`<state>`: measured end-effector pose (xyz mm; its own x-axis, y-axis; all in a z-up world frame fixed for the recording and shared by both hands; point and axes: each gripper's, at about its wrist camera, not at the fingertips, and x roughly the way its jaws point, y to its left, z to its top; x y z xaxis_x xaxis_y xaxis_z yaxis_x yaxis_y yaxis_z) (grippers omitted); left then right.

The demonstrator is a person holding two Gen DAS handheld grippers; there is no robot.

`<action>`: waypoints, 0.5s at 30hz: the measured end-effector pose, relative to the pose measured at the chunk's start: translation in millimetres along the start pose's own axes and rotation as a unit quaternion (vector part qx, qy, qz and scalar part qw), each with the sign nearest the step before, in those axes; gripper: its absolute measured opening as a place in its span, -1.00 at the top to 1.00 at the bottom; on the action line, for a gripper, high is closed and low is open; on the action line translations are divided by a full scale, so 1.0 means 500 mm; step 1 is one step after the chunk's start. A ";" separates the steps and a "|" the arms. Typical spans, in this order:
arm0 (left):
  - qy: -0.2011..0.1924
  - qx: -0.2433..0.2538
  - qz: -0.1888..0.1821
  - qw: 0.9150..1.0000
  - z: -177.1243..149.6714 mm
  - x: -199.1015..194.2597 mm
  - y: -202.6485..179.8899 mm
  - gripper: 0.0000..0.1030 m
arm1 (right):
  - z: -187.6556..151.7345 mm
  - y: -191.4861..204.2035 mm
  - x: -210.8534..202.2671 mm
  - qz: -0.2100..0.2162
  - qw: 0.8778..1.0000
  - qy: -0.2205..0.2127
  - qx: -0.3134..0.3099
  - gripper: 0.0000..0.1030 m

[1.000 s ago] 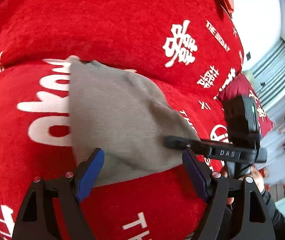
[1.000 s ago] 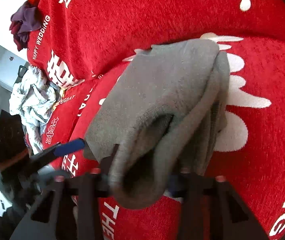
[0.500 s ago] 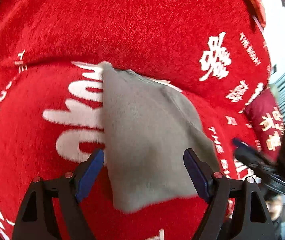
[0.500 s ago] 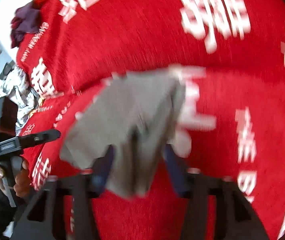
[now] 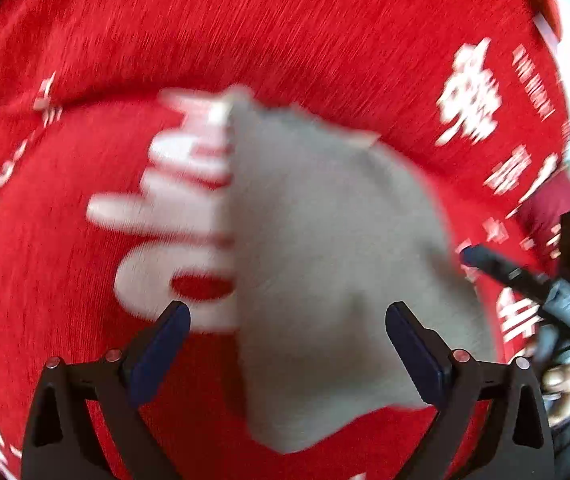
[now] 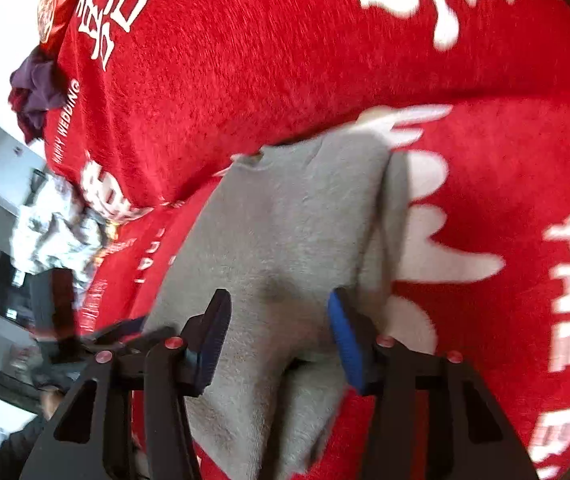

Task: Fold small clothes

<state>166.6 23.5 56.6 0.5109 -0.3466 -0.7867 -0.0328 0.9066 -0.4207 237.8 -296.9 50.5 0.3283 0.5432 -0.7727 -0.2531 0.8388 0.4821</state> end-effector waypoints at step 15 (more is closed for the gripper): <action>0.004 0.148 0.079 0.986 -0.020 0.109 -0.130 -0.97 | 0.166 -0.068 0.234 -0.035 0.997 0.070 -0.005 -0.55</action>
<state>188.1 -56.8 36.6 0.5126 -0.1961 -0.8359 0.1407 0.9796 -0.1435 360.7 -258.7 -22.2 0.2154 0.4720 -0.8549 -0.2438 0.8737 0.4209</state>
